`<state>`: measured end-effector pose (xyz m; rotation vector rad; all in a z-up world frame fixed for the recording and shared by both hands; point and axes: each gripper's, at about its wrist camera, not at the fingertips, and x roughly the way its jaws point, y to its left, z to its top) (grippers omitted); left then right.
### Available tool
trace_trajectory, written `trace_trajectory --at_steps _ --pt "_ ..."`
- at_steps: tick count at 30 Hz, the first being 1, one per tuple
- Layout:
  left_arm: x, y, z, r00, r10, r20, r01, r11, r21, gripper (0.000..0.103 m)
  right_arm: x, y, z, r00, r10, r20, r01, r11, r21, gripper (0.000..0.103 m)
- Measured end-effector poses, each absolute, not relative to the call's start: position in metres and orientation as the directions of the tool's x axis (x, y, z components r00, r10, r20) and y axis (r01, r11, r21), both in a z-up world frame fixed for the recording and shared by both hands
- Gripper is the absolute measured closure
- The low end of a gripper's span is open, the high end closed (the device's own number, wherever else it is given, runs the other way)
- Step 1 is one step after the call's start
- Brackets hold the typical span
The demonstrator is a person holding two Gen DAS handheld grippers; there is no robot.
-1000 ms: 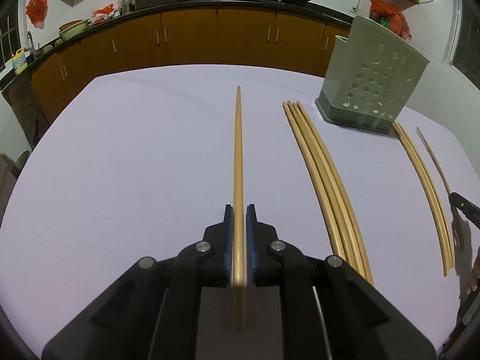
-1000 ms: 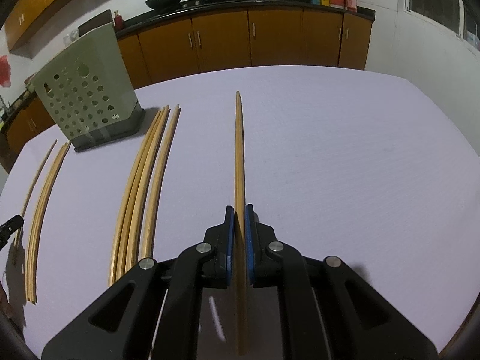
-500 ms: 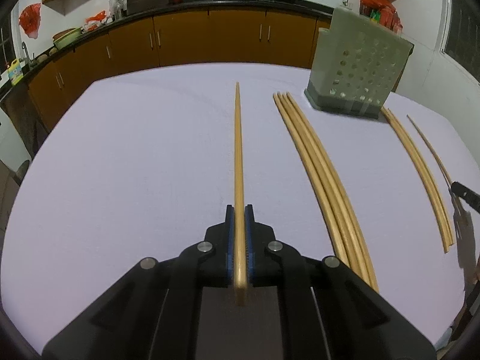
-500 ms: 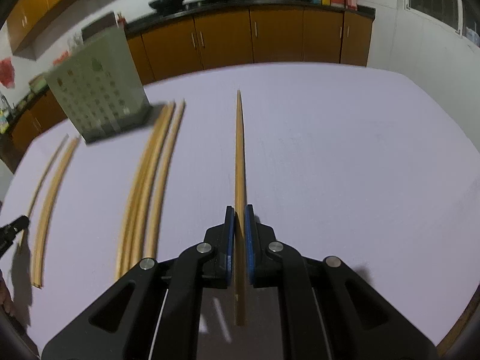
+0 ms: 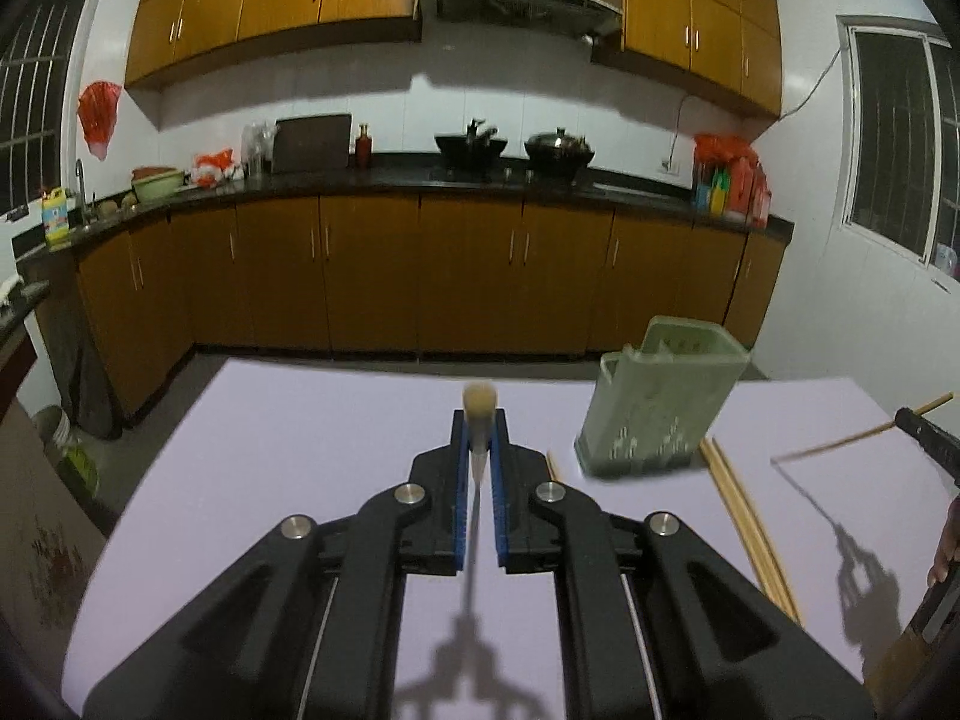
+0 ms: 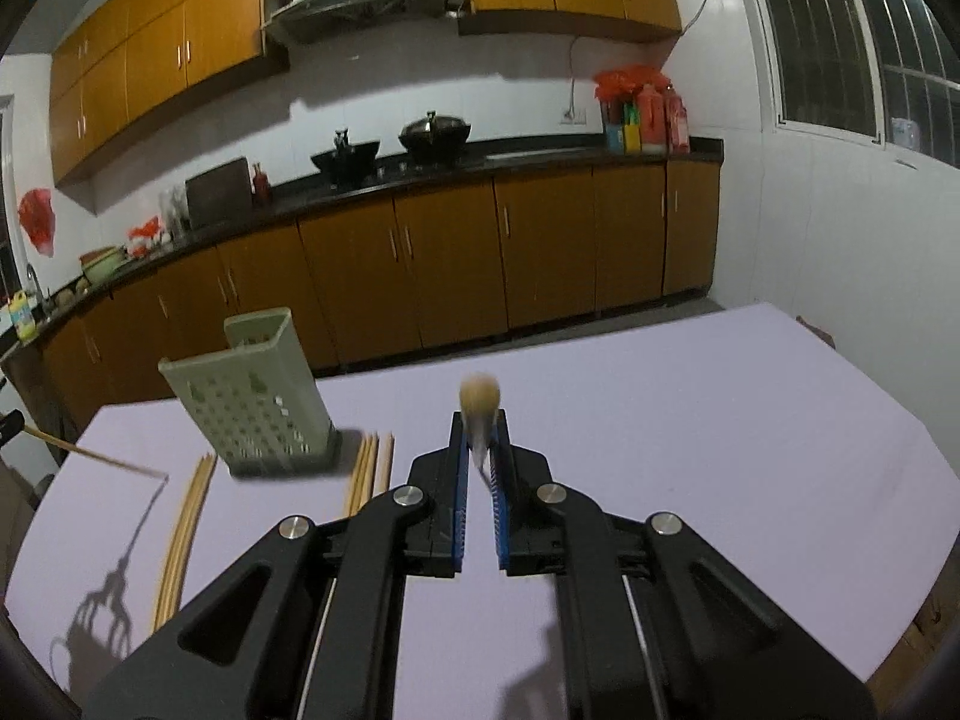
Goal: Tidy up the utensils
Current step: 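Lift the chopsticks upright with both grippers and carry them above the green holder, then open both grippers to drop the chopsticks into the green holder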
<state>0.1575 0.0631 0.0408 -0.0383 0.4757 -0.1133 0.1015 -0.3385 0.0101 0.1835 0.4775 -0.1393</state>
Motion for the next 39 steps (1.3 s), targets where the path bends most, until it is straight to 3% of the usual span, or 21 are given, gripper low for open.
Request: trace_trajectory --at_steps 10,18,23,27,39 --pt "0.176 0.062 0.076 0.908 -0.117 -0.401 0.098 0.993 -0.068 0.095 0.115 -0.337 0.036 0.903 -0.086 -0.420 0.159 0.977 0.141 0.095" --pt "0.176 0.043 0.163 0.964 -0.177 -0.197 0.155 0.980 -0.123 0.095 0.120 -0.320 0.135 0.982 0.056 -0.179 -0.012 0.972 0.237 0.095" --pt "0.183 0.018 0.192 0.972 -0.219 -0.085 0.201 0.964 -0.174 0.095 0.128 -0.294 0.155 0.986 0.141 -0.094 -0.114 0.963 0.243 0.095" --pt "0.202 -0.012 0.182 0.967 -0.241 -0.088 0.224 0.960 -0.165 0.095 0.155 -0.270 0.140 0.980 0.164 -0.112 -0.139 0.968 0.209 0.095" --pt "0.265 -0.050 0.098 0.915 -0.301 -0.269 0.253 0.946 -0.200 0.095 0.203 -0.260 0.075 0.927 0.203 -0.315 -0.122 0.958 0.259 0.095"
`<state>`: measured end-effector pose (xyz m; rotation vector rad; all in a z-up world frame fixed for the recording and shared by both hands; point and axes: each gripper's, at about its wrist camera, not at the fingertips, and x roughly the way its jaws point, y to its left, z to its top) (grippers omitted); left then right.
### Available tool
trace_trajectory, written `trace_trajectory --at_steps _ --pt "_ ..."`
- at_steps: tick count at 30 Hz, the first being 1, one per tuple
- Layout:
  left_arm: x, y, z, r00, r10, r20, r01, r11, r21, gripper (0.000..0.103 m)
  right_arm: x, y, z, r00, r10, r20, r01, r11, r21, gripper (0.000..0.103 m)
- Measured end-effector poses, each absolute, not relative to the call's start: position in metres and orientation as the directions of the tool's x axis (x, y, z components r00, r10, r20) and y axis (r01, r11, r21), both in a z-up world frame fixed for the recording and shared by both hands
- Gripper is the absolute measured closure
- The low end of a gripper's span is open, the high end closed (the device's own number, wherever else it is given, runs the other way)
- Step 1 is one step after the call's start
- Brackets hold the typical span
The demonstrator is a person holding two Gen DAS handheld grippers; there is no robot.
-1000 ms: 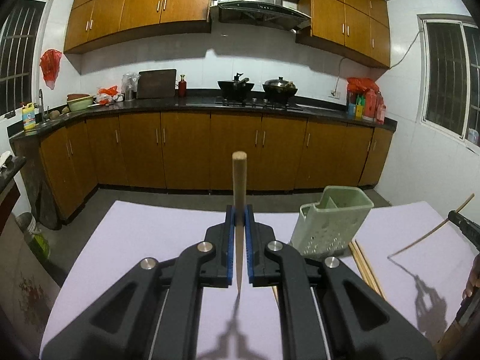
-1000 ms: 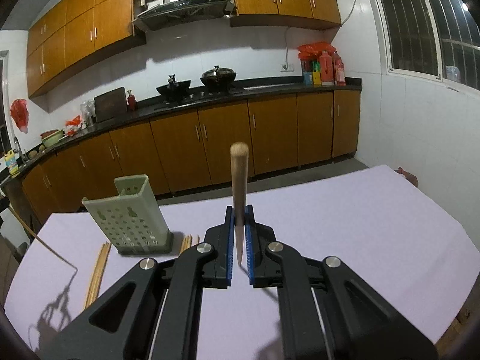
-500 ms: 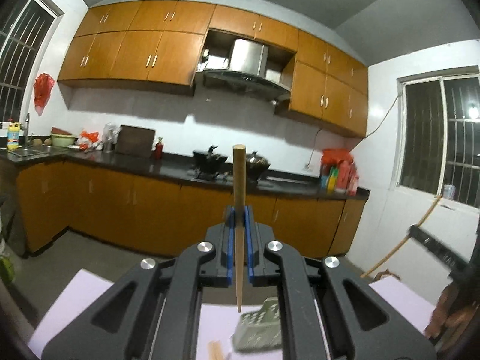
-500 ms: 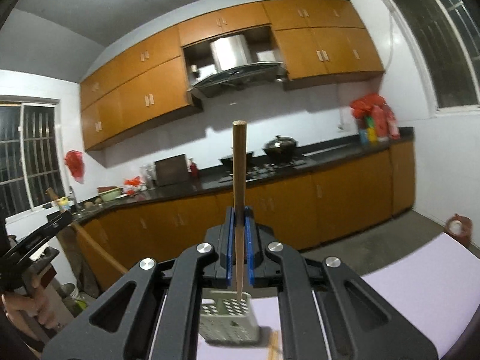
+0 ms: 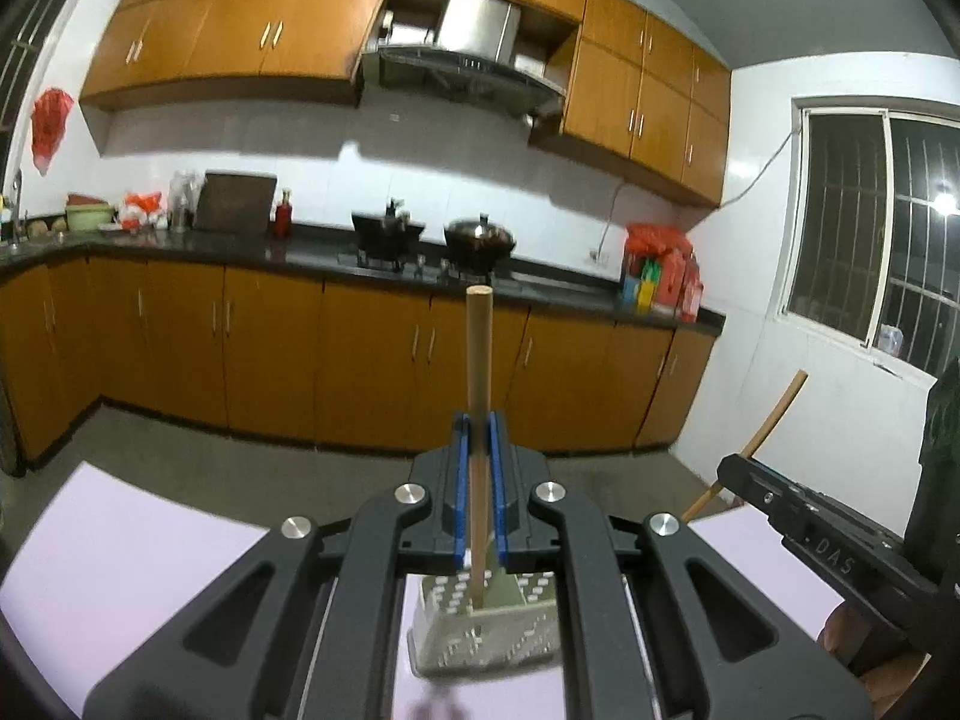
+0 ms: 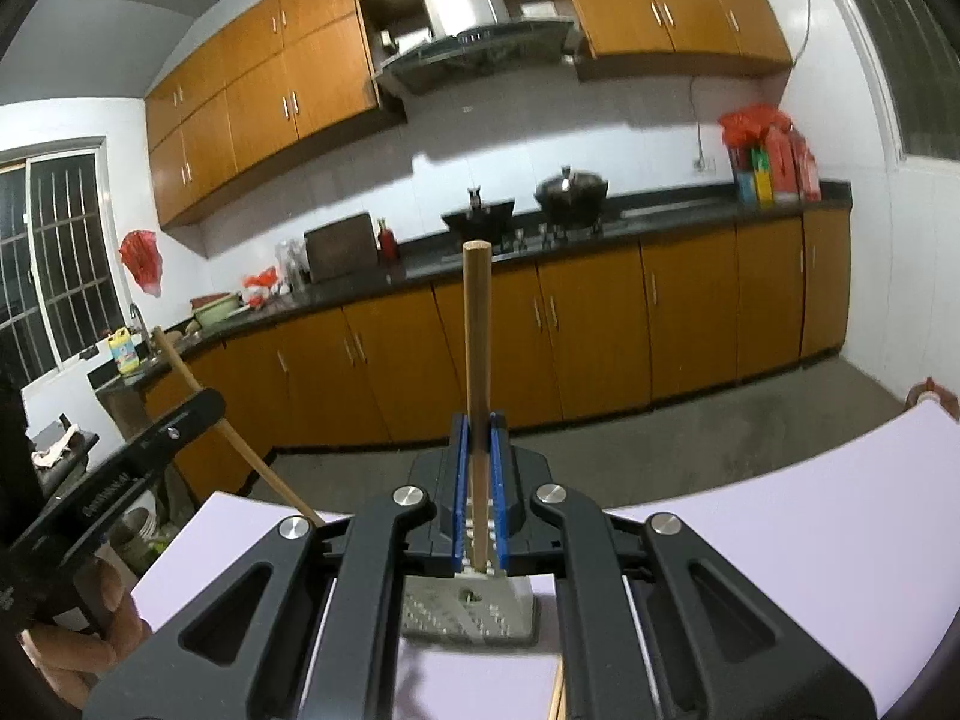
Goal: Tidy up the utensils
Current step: 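Open both grippers to drop the chopsticks into the green holder, then lower the left gripper onto a chopstick while the right gripper grasps another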
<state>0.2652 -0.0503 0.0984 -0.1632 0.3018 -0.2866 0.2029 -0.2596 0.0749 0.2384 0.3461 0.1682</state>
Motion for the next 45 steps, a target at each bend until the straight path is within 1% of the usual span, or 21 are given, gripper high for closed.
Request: trace_trajectory --at_steps 1,2,3,4,5,7,10,13,16,18,19,22,24,26,29,33,36,39,40,42,45 --pt "0.265 -0.048 0.095 0.914 -0.299 -0.274 0.248 0.947 -0.205 0.093 0.203 -0.260 0.074 0.924 0.208 -0.321 -0.122 0.956 0.267 0.095" --pt "0.266 -0.048 0.094 0.912 -0.301 -0.278 0.248 0.946 -0.210 0.088 0.202 -0.261 0.074 0.921 0.212 -0.327 -0.123 0.954 0.272 0.094" --pt "0.264 -0.047 0.093 0.912 -0.301 -0.278 0.247 0.945 -0.213 0.080 0.201 -0.260 0.074 0.921 0.210 -0.328 -0.122 0.955 0.270 0.094" --pt "0.263 -0.046 0.095 0.915 -0.294 -0.274 0.240 0.947 -0.214 0.076 0.198 -0.259 0.078 0.923 0.206 -0.326 -0.120 0.956 0.266 0.088" --pt "0.259 -0.044 0.094 0.917 -0.293 -0.269 0.240 0.947 -0.214 0.073 0.196 -0.259 0.079 0.924 0.204 -0.323 -0.119 0.957 0.265 0.075" --pt "0.254 -0.041 0.098 0.921 -0.291 -0.260 0.239 0.948 -0.211 0.071 0.187 -0.260 0.085 0.934 0.193 -0.299 -0.115 0.958 0.262 0.063" --pt "0.243 -0.034 0.105 0.925 -0.289 -0.245 0.238 0.947 -0.217 0.069 0.175 -0.262 0.095 0.944 0.185 -0.273 -0.116 0.961 0.249 0.063" --pt "0.225 -0.023 0.113 0.933 -0.285 -0.220 0.235 0.945 -0.228 0.065 0.159 -0.271 0.107 0.955 0.169 -0.244 -0.106 0.962 0.252 0.063" --pt "0.204 -0.007 0.118 0.942 -0.268 -0.203 0.220 0.947 -0.233 0.061 0.140 -0.285 0.108 0.960 0.137 -0.243 -0.072 0.963 0.258 0.063" --pt "0.190 0.001 0.114 0.946 -0.246 -0.209 0.198 0.953 -0.228 0.057 0.134 -0.295 0.100 0.957 0.102 -0.273 -0.030 0.966 0.256 0.063" --pt "0.182 0.008 0.106 0.947 -0.228 -0.228 0.179 0.959 -0.219 0.057 0.132 -0.299 0.094 0.952 0.089 -0.294 -0.012 0.967 0.254 0.063" --pt "0.171 0.017 0.079 0.939 -0.167 -0.301 0.117 0.977 -0.177 0.056 0.133 -0.313 0.052 0.907 0.060 -0.418 0.048 0.968 0.245 0.063" --pt "0.169 0.021 0.053 0.919 -0.140 -0.369 0.089 0.984 -0.153 0.056 0.139 -0.316 0.016 0.850 0.079 -0.520 0.063 0.966 0.250 0.066" --pt "0.169 0.023 0.020 0.880 -0.133 -0.455 0.077 0.987 -0.140 0.057 0.143 -0.311 -0.019 0.790 0.124 -0.601 0.052 0.962 0.267 0.080" --pt "0.166 0.024 -0.018 0.821 -0.143 -0.553 0.077 0.987 -0.141 0.060 0.142 -0.298 -0.064 0.713 0.180 -0.677 0.024 0.960 0.280 0.083" --pt "0.161 0.023 -0.056 0.755 -0.165 -0.635 0.093 0.985 -0.146 0.063 0.142 -0.276 -0.095 0.660 0.181 -0.729 0.004 0.970 0.244 0.083" --pt "0.157 0.021 -0.073 0.727 -0.180 -0.662 0.105 0.983 -0.152 0.064 0.145 -0.270 -0.107 0.640 0.154 -0.753 0.011 0.978 0.210 0.083" --pt "0.157 0.018 -0.083 0.708 -0.191 -0.680 0.115 0.981 -0.156 0.068 0.143 -0.265 -0.112 0.638 0.126 -0.759 0.004 0.986 0.167 0.091" --pt "0.157 0.016 -0.087 0.696 -0.201 -0.689 0.122 0.979 -0.163 0.068 0.145 -0.264 -0.111 0.640 0.109 -0.761 0.004 0.989 0.145 0.096" --pt "0.159 0.012 -0.091 0.679 -0.216 -0.701 0.135 0.976 -0.170 0.073 0.145 -0.269 -0.111 0.647 0.055 -0.761 0.044 0.993 0.109 0.096" --pt "0.160 0.003 -0.094 0.660 -0.231 -0.715 0.155 0.973 -0.171 0.078 0.144 -0.286 -0.109 0.651 0.029 -0.759 0.107 0.986 0.130 0.096"
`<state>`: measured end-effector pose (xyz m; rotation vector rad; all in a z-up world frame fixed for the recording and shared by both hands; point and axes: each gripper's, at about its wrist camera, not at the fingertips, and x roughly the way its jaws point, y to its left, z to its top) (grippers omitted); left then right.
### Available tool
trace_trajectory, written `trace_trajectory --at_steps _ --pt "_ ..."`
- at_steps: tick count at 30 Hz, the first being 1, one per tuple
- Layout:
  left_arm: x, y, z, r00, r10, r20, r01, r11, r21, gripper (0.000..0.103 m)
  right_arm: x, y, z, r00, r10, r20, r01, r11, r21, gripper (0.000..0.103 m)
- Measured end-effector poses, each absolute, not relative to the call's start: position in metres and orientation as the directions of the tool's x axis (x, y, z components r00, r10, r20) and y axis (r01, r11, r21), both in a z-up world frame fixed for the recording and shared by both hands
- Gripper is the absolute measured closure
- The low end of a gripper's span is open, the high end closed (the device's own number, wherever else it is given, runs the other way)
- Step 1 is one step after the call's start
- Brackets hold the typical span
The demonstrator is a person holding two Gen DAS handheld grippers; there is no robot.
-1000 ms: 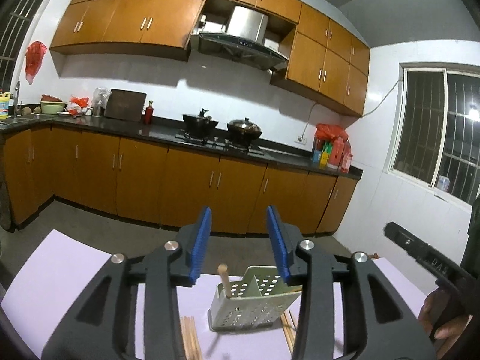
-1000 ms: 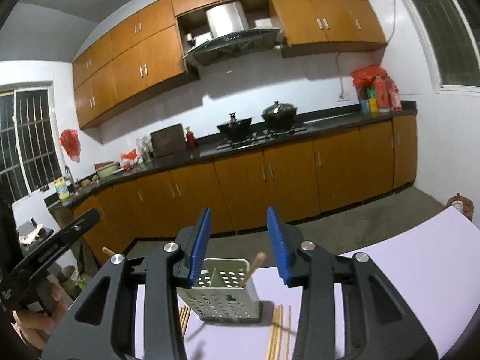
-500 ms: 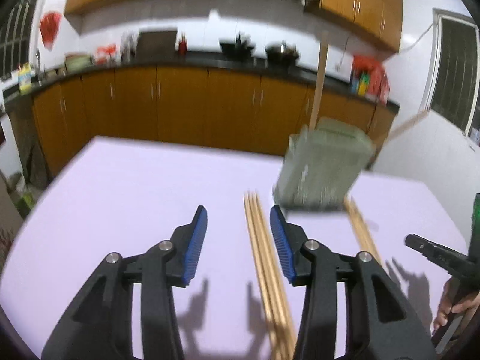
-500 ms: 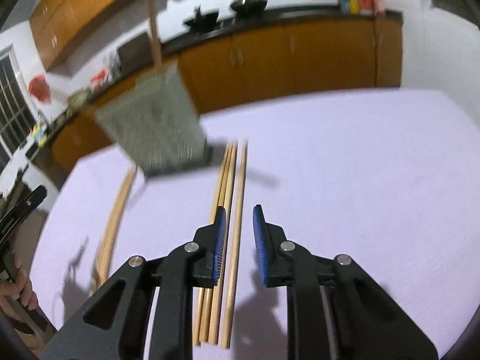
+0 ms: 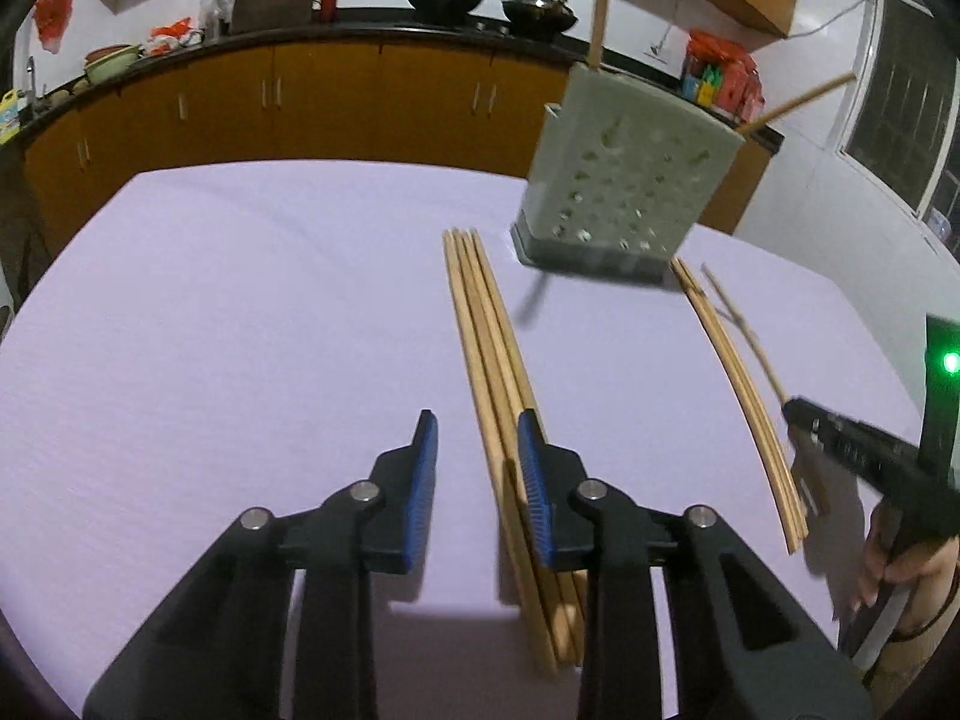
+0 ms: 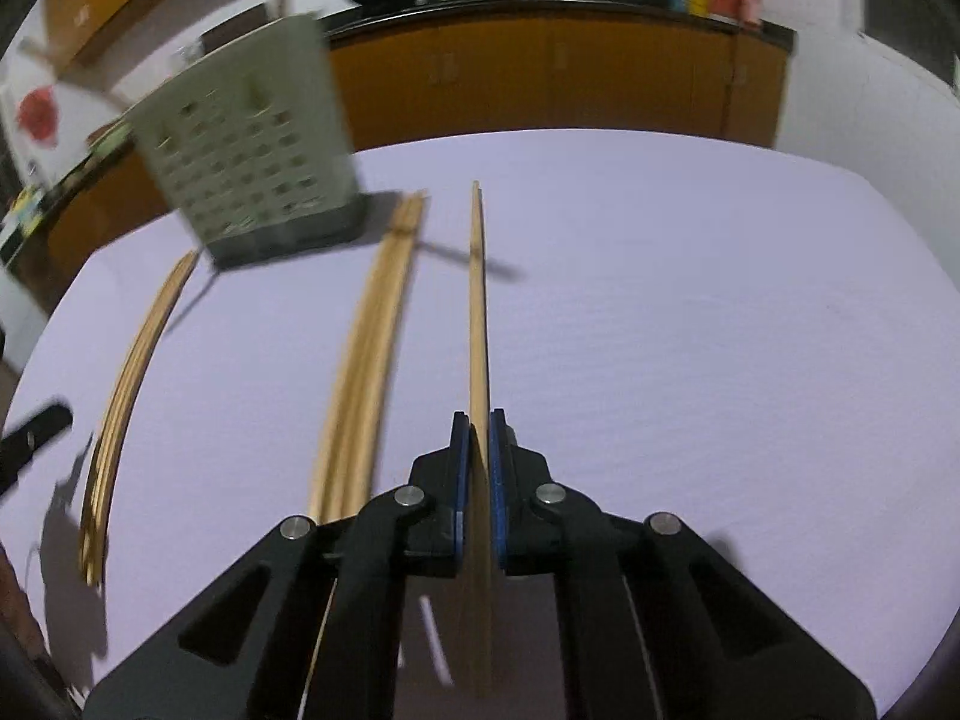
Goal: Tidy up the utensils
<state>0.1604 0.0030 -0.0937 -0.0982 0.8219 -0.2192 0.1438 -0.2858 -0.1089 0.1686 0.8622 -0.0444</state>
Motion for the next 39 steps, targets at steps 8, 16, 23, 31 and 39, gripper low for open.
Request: trace_trajectory --at_steps 8,16,23,31,39 --pt "0.166 -0.012 -0.105 0.611 -0.208 -0.763 0.170 0.977 -0.130 0.085 0.141 -0.291 -0.111 0.656 0.029 -0.754 0.103 0.986 0.128 0.096" --pt "0.170 -0.011 -0.108 0.609 -0.163 -0.776 0.146 0.985 -0.092 0.086 0.138 -0.292 -0.111 0.655 0.031 -0.755 0.102 0.987 0.128 0.096" --pt "0.172 -0.015 -0.107 0.614 -0.145 -0.776 0.147 0.987 -0.068 0.088 0.137 -0.285 -0.111 0.654 0.040 -0.755 0.075 0.990 0.118 0.095" --pt "0.195 0.017 -0.106 0.626 -0.083 -0.775 0.050 0.997 -0.066 0.095 0.145 -0.294 -0.111 0.655 0.009 -0.755 0.095 0.991 0.095 0.096" --pt "0.200 0.041 -0.105 0.630 -0.081 -0.772 0.017 0.996 -0.091 0.093 0.150 -0.310 -0.112 0.653 -0.017 -0.757 0.136 0.986 0.095 0.095"
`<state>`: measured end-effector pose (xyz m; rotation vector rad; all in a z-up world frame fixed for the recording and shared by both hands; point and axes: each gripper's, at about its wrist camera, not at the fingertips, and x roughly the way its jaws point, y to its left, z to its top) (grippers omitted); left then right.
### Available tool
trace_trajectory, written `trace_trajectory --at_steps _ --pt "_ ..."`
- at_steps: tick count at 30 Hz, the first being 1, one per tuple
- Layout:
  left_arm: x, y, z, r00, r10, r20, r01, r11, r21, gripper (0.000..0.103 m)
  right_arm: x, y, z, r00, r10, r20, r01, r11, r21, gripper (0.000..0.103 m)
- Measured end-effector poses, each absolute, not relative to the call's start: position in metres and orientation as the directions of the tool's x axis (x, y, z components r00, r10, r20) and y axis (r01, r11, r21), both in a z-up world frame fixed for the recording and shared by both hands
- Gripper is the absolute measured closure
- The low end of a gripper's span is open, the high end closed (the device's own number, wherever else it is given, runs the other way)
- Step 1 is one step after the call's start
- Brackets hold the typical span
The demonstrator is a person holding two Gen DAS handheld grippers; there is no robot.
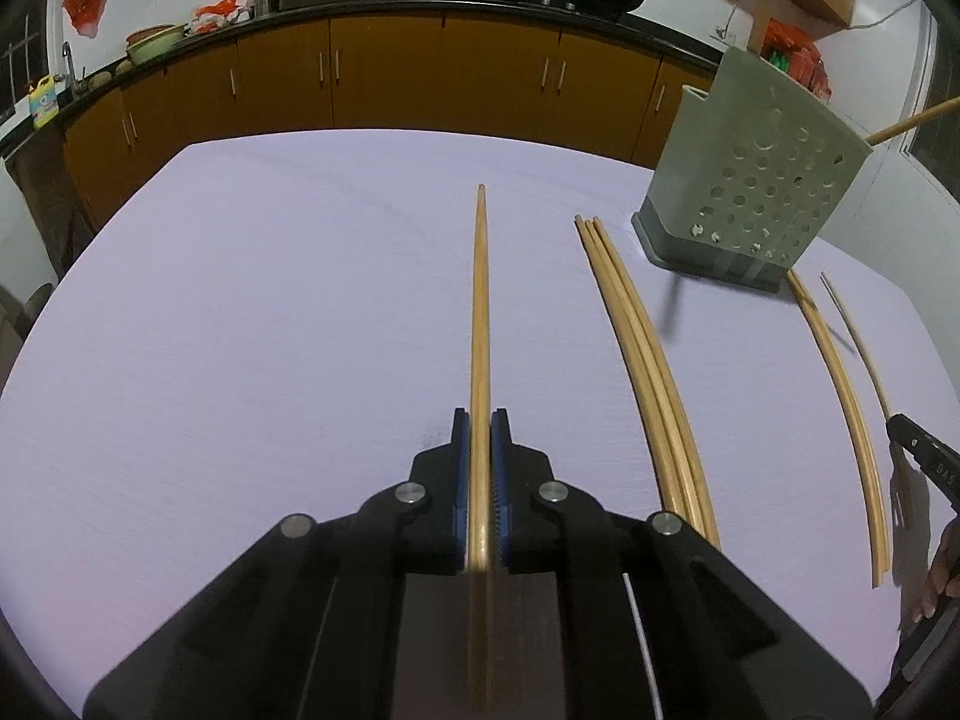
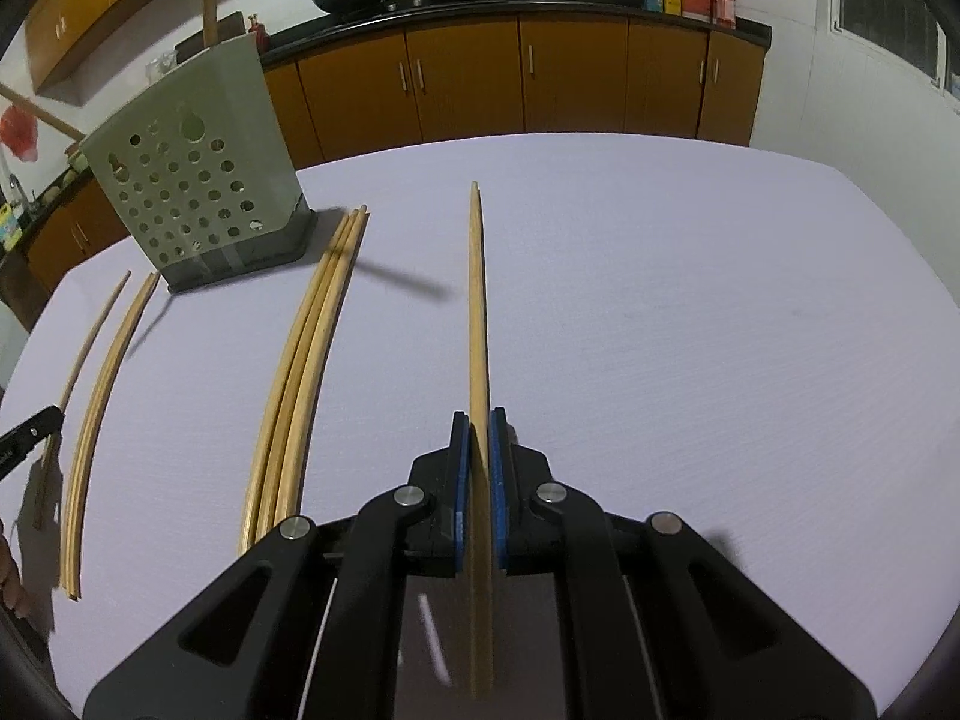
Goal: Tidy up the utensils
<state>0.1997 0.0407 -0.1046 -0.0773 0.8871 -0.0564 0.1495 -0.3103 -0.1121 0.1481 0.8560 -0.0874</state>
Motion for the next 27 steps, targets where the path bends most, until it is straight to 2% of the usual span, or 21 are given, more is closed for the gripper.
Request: trace_trajectory --at_steps 27 --pt "0.2013 0.0376 -0.1078 0.630 -0.103 -0.770 0.026 0.993 -0.112 0.089 0.1481 -0.3084 -0.1128 0.653 -0.023 -0.757 0.137 0.987 0.088 0.095"
